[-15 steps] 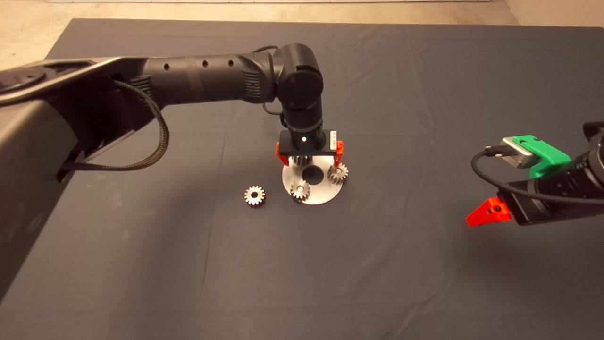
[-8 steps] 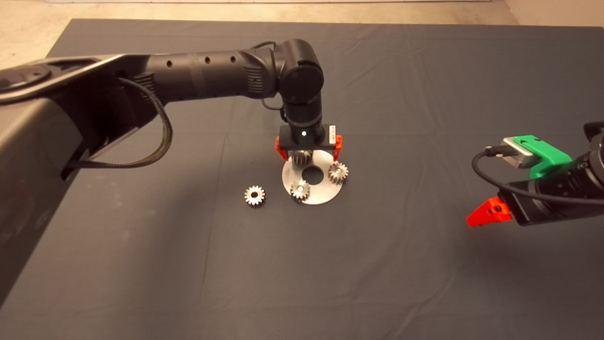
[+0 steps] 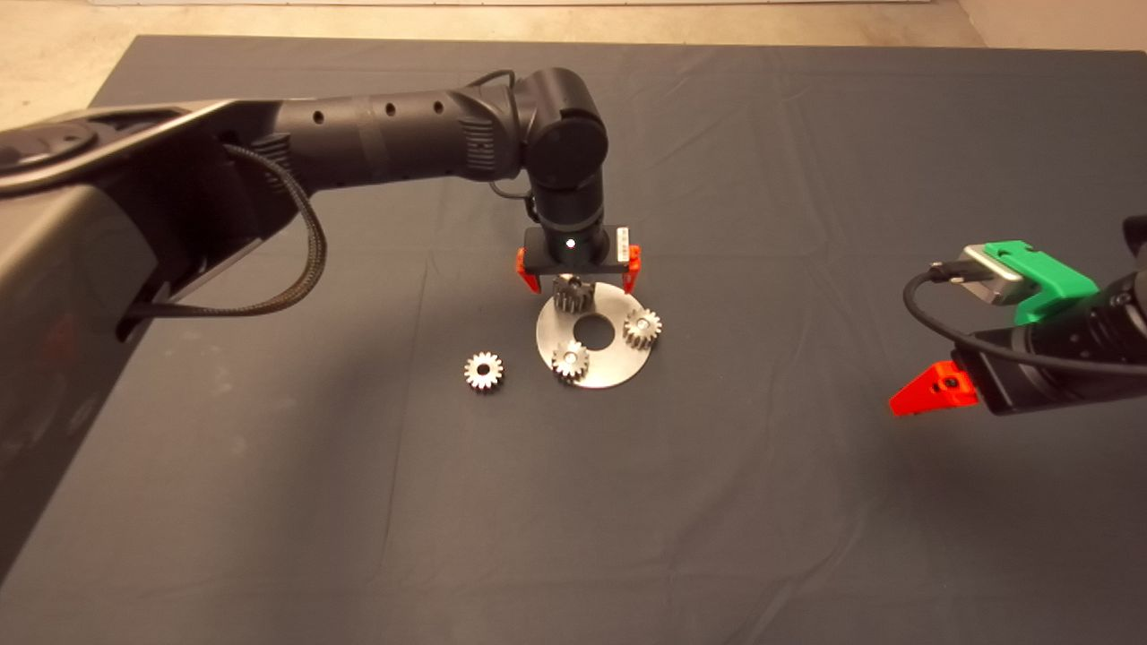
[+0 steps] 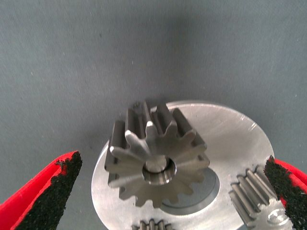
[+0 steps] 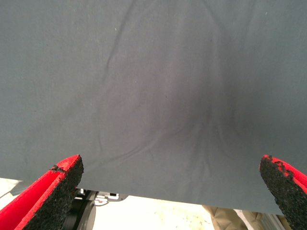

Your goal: Remove an incorrectly installed larger gear and replace it with the correct smaller gear

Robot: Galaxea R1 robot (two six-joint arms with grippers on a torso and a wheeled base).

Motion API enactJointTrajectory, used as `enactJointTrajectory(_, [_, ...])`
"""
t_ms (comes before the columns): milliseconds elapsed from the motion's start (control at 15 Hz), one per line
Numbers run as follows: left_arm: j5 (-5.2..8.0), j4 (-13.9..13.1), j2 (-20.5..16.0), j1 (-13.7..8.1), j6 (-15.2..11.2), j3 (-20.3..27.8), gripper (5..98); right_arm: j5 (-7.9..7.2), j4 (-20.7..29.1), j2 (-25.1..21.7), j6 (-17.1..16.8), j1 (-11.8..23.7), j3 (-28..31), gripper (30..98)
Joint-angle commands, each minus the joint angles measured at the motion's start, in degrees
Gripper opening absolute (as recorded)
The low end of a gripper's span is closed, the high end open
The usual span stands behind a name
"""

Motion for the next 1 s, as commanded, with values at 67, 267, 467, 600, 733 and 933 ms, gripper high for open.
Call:
enactJointTrajectory(67, [-0.05,1.0,0.3,-0.5,0.5,-0.7,98.2,-0.87,0.9,-0.2,-0.3,3.8,0.0,97.1])
enactJointTrajectory(267, [-0.05,0.9,0.3,-0.5,0.5,-0.7,97.6,-0.87,0.9,-0.1,-0.3,3.9,0.0,97.1])
enactJointTrajectory(467, [0.03,0.7,0.3,-0.5,0.4,-0.8,94.7,-0.87,0.9,-0.1,-0.3,4.0,0.0,97.1])
enactJointTrajectory(600, [-0.14,0.6,0.3,-0.5,0.4,-0.5,92.1,-0.87,0.9,-0.1,-0.3,4.1,-0.1,97.1])
enactJointTrajectory(733, [-0.06,0.1,0.3,-0.5,0.0,0.2,89.5,-0.96,1.0,-0.1,-0.3,4.7,-0.1,97.1])
enactJointTrajectory(933, [-0.05,-0.1,0.3,-0.5,-0.1,0.7,86.4,-0.87,1.7,0.0,-0.3,5.0,-0.2,97.1])
